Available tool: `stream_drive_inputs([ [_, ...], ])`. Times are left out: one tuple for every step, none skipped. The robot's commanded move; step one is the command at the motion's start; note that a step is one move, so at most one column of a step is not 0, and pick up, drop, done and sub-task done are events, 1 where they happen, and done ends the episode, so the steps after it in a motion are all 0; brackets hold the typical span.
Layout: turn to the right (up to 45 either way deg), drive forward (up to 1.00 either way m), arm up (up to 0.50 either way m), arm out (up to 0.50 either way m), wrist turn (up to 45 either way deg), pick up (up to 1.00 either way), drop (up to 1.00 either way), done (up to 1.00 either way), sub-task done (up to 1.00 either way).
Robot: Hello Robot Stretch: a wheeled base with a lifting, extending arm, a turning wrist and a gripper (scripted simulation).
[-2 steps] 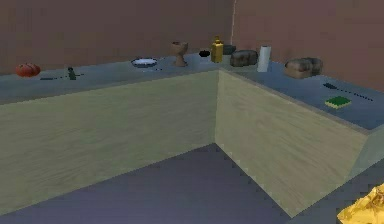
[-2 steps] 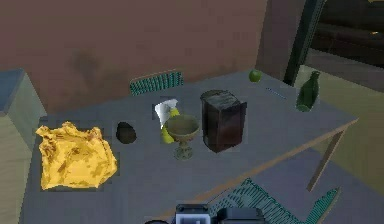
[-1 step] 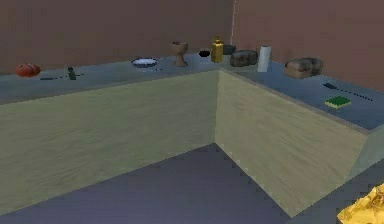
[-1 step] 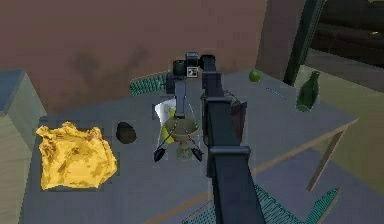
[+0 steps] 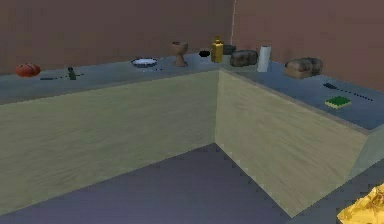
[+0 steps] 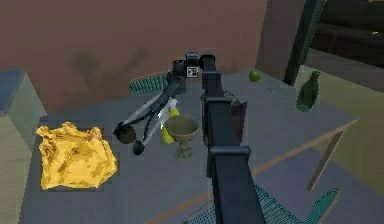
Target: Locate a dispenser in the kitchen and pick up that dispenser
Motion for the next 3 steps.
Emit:
stream_drive_inputs([
  [0.0, 0.0, 0.0, 0.0, 45.0, 0.0, 0.0, 0.0, 0.0],
  [0.0, 0.0, 0.0, 0.0, 45.0, 0.0, 0.0, 0.0, 0.0],
  [0.0, 0.0, 0.0, 0.02, 0.0, 0.0, 0.0, 0.0, 0.0],
])
